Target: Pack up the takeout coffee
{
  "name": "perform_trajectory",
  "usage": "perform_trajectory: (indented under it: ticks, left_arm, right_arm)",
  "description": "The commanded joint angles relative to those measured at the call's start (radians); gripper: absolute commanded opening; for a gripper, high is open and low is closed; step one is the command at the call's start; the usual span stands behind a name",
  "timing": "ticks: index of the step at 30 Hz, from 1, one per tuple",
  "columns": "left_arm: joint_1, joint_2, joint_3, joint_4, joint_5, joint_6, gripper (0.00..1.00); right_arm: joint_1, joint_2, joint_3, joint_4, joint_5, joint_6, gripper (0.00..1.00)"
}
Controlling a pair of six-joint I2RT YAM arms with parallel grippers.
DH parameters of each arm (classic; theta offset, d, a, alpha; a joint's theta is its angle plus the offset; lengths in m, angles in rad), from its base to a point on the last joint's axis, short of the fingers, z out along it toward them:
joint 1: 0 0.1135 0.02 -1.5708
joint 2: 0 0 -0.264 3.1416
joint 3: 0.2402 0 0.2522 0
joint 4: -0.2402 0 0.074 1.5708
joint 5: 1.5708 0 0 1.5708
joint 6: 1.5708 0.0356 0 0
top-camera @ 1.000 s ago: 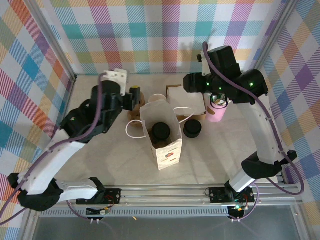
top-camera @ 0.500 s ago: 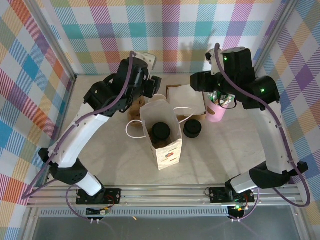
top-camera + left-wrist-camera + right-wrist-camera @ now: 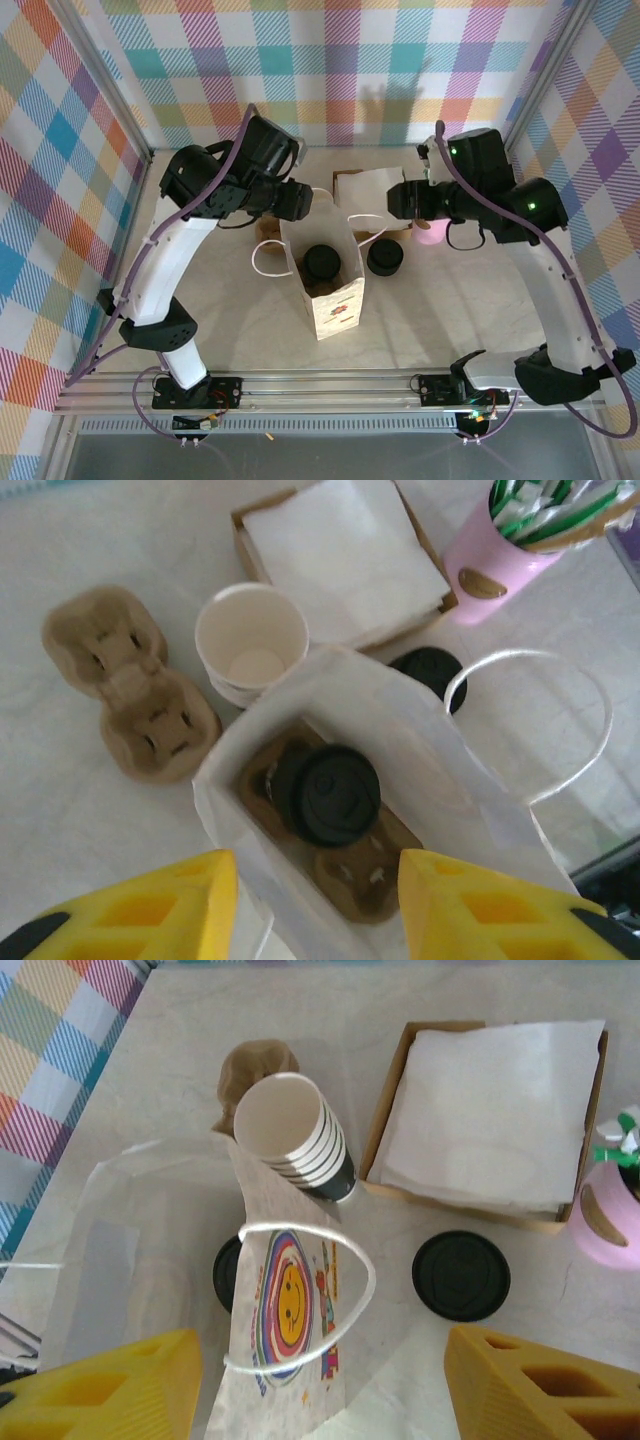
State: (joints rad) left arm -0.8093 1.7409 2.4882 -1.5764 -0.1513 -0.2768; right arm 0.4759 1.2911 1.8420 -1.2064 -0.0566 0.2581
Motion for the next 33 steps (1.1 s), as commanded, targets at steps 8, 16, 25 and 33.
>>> perform_trajectory:
  ticks: [8,16,25,33]
  left_arm:
    - [0.006,0.056,0.037,-0.212,0.124,-0.134,0.37]
    - [0.006,0.055,0.031,-0.214,0.119,-0.135,0.37]
    - [0.006,0.041,0.020,-0.213,0.129,-0.122,0.36]
    - [0.008,-0.056,-0.105,-0.174,0.097,-0.113,0.37]
  right_arm:
    - [-0.006,-0.039,-0.018,-0.087,-0.004,-0.025,0.67]
    - [-0.008,-0.014,-0.020,-0.088,0.054,-0.038,0.70]
    - [-0.086,-0.003,-0.102,0.009,0.080,-0.021,0.73]
    - [-0.099,-0.024,-0.172,0.062,0.057,-0.020,0.75]
